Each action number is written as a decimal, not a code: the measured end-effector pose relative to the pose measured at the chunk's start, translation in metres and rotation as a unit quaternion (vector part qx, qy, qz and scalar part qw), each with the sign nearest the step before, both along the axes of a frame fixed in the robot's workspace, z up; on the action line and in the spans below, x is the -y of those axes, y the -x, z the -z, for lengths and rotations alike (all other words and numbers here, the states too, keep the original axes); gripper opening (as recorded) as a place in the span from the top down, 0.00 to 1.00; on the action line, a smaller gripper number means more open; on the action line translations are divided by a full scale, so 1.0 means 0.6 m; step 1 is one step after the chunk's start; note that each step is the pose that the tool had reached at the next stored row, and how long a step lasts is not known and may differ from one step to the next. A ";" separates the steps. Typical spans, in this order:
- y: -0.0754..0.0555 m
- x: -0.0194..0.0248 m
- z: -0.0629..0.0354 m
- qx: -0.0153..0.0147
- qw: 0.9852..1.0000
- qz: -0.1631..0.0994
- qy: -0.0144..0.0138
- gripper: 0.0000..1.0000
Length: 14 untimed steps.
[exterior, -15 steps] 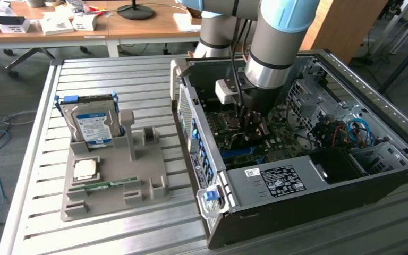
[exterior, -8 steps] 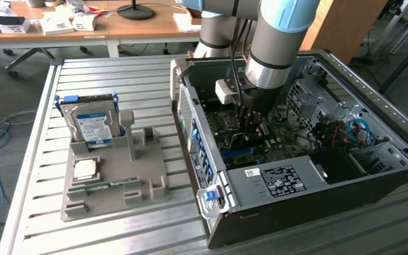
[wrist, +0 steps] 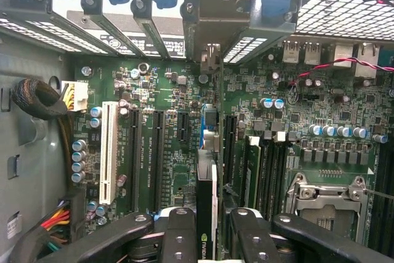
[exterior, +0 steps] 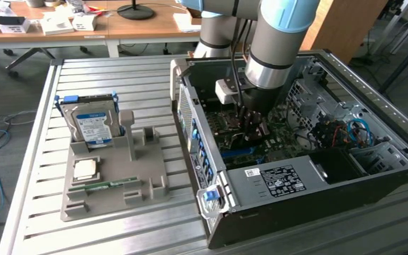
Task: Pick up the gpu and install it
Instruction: 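Insert the gpu into the slot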
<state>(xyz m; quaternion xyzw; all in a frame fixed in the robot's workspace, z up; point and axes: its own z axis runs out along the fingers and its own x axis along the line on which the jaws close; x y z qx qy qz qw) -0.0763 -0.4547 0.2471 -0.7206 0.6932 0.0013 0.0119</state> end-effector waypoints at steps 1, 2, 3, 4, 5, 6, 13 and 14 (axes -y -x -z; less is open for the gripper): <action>0.000 0.0000 0.000 0.000 1.000 0.000 0.000 0.74; 0.000 0.0000 0.000 0.000 1.000 0.000 0.000 0.74; 0.000 0.0001 0.000 0.000 1.000 0.000 0.000 0.74; 0.000 0.0001 0.000 0.000 1.000 0.000 0.000 0.74; 0.000 0.0000 0.000 0.000 1.000 0.000 0.000 0.74; -0.001 0.0000 0.000 0.000 1.000 0.000 0.000 0.74; -0.003 0.0001 0.000 0.000 1.000 0.000 0.000 0.74; -0.003 0.0001 0.000 0.000 1.000 0.000 0.000 0.74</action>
